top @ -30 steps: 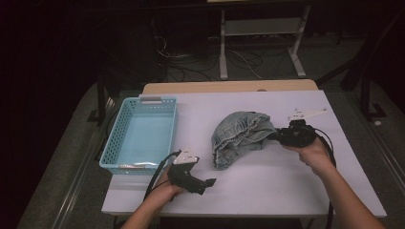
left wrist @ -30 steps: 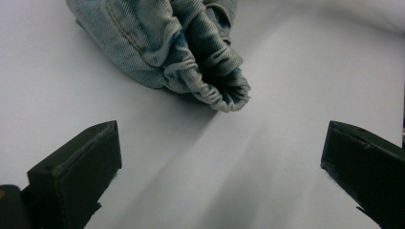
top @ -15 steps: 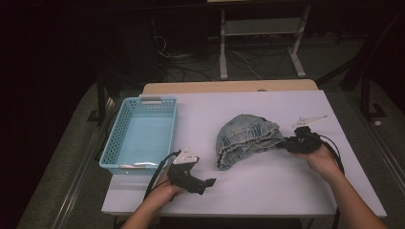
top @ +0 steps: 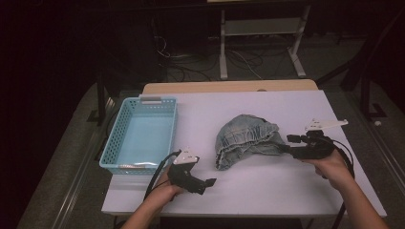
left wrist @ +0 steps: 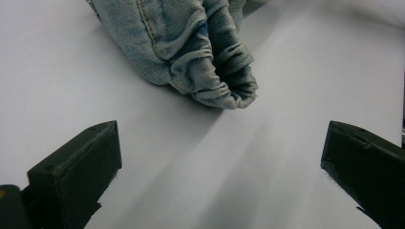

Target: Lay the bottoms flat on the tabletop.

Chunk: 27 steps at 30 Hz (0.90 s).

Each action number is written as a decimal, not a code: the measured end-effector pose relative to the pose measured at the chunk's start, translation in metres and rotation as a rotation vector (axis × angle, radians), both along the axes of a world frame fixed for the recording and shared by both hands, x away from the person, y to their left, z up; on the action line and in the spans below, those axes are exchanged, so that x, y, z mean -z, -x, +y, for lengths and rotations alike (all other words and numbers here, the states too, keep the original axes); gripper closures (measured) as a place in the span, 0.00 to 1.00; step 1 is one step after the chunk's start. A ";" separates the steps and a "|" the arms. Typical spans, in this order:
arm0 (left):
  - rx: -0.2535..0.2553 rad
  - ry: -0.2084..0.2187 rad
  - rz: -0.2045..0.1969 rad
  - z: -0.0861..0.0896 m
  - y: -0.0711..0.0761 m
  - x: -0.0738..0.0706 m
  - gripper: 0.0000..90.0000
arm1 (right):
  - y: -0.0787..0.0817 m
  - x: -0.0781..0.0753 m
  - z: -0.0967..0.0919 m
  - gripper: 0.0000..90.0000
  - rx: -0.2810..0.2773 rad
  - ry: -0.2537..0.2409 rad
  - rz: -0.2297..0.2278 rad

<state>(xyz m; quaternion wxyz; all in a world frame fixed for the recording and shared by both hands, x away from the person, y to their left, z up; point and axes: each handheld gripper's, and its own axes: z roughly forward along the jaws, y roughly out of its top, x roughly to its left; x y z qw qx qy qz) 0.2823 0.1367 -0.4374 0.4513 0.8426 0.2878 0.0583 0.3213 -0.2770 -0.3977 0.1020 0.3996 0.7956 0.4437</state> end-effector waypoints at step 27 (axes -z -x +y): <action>0.005 0.000 0.000 0.000 0.000 0.000 0.00 | -0.015 -0.006 0.036 0.99 -0.120 -0.015 -0.051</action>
